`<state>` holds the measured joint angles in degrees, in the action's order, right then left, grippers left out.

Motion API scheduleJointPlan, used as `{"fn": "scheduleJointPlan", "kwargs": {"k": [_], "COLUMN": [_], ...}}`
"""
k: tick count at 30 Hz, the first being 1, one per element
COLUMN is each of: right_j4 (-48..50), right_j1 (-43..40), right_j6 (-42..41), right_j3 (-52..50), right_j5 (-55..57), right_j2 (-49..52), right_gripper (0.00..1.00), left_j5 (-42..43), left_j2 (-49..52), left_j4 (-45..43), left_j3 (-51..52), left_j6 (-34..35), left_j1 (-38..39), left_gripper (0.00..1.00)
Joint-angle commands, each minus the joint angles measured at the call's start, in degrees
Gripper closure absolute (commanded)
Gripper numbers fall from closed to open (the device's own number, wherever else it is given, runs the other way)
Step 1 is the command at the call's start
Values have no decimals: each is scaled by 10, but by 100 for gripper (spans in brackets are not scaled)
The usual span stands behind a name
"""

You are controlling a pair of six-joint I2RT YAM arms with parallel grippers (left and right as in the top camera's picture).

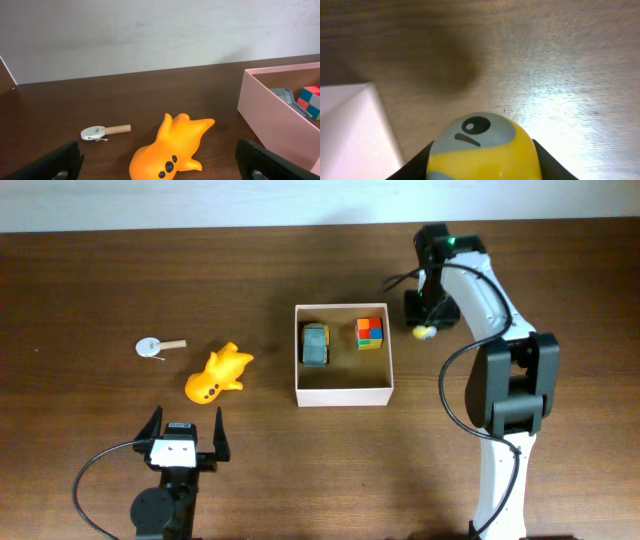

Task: Pack container
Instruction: 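Carry the yellow ball into the box and release it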

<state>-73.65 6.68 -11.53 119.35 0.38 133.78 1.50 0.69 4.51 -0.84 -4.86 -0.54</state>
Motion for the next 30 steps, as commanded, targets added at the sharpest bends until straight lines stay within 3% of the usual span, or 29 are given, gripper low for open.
{"fn": "scheduleJointPlan", "kwargs": {"k": [1, 9, 13, 20, 30], "right_j4": [-31, -122, -138, -121, -14], "right_j1": [-4, 1, 14, 73, 152], "right_j6": [40, 165, 199, 211, 127], "right_j3": [71, 186, 195, 178, 67], "right_j5": [-45, -244, -308, -264, -114], "right_j2": [-28, -28, -28, -28, -28], "right_gripper": [53, 53, 53, 53, 53], "left_j5": [-2, -2, -2, -2, -2], "left_j2": [-3, -3, -3, -3, -3], "left_j4": [2, 2, 2, 2, 2], "left_j3": [3, 3, 3, 3, 3], "left_j6": [1, 1, 1, 1, 1], "left_j1": [-4, -4, -4, -4, -4], "left_gripper": [1, 1, 1, 1, 1]}}
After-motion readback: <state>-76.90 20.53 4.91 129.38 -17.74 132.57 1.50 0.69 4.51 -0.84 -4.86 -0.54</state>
